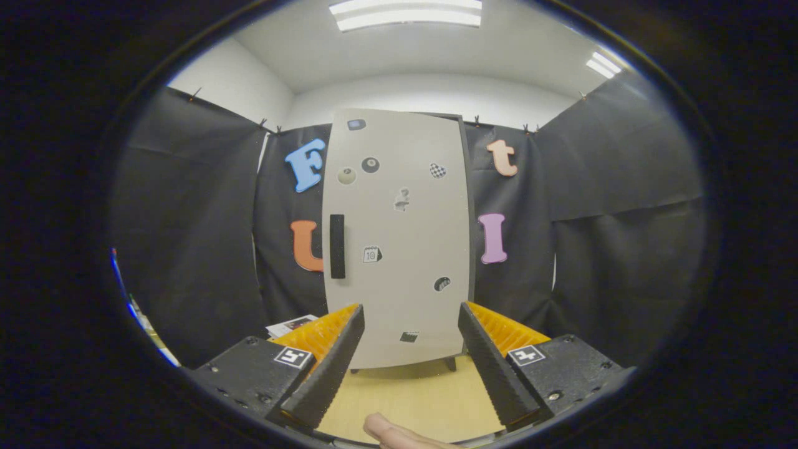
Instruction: Open the shoe cabinet door, grab the shoes and put them into the shoe cabinet, then close the shoe cabinet door.
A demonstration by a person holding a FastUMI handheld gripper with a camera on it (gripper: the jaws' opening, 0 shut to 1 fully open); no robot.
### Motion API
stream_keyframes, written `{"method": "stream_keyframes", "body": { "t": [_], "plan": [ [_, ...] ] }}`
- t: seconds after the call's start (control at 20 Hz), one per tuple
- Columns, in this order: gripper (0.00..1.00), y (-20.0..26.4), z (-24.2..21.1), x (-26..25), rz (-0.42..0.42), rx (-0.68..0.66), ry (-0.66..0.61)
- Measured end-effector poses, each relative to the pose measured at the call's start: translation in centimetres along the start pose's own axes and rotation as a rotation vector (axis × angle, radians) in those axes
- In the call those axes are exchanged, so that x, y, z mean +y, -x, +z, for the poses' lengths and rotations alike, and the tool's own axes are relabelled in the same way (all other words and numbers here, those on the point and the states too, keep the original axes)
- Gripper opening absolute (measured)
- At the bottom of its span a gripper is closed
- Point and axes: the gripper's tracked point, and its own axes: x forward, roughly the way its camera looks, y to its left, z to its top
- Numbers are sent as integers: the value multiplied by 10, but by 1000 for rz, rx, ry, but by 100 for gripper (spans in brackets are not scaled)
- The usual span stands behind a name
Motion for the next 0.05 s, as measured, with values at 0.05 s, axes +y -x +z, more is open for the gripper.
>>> {"method": "stream_keyframes", "body": {
  "t": [0.05],
  "plan": [
    [99,2,1,-4,-16,1,-17]
  ]
}}
